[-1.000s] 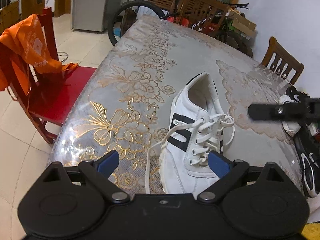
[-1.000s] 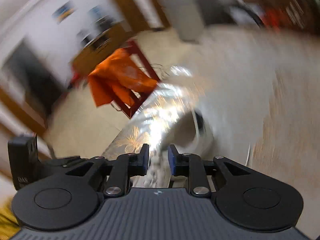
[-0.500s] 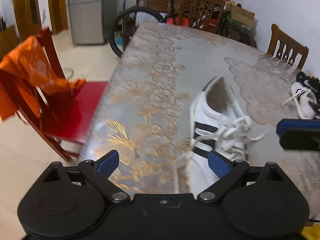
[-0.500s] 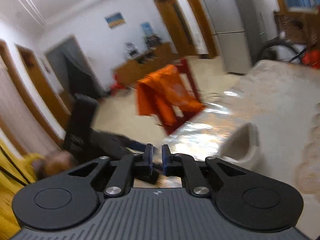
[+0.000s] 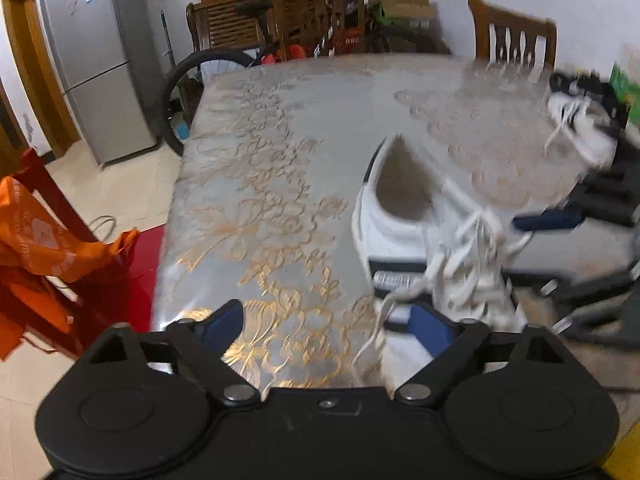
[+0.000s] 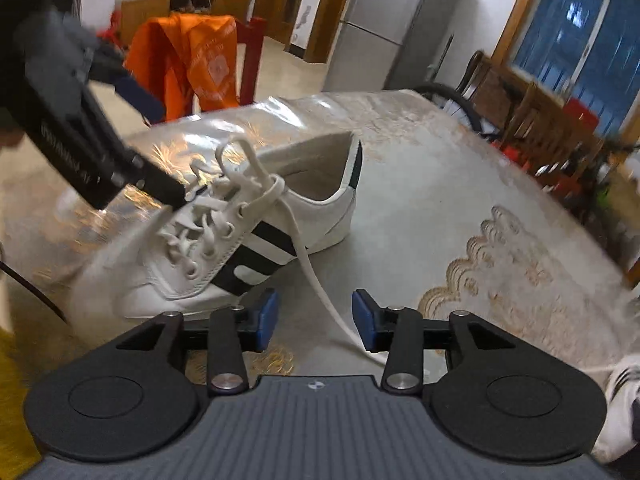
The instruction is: Lace up shoes with both hands
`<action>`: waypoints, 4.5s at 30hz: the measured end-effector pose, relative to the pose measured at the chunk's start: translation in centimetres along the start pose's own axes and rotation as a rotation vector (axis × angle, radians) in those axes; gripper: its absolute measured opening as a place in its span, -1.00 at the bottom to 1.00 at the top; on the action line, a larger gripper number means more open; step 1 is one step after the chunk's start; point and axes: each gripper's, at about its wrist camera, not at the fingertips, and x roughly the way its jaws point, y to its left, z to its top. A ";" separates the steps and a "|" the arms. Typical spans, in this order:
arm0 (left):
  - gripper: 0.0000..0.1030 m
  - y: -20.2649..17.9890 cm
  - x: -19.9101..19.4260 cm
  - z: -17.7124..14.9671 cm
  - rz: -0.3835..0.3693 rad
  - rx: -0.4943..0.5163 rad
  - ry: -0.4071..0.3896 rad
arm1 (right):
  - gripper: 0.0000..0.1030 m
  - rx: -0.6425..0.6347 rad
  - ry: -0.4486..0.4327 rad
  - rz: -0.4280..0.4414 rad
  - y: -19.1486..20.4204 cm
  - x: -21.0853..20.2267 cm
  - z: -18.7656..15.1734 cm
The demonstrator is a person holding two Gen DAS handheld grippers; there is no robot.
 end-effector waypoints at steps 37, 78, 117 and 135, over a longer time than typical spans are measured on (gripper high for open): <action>-0.72 5.2 0.3 0.5 -0.436 -0.624 -0.002 | -0.08 0.356 0.063 -0.234 -2.0 -4.7 1.1; 0.87 -1.1 -5.1 1.1 -0.014 -0.040 0.173 | 0.34 0.421 0.092 -0.209 -1.2 -8.1 -0.3; 0.95 -2.4 -2.8 -2.7 0.051 -0.179 0.377 | 0.41 0.243 0.104 -0.054 -1.0 -7.4 -2.0; 0.99 -2.7 -2.6 -2.5 0.052 -0.221 0.364 | 0.44 0.207 0.103 0.095 -2.6 -6.4 -2.5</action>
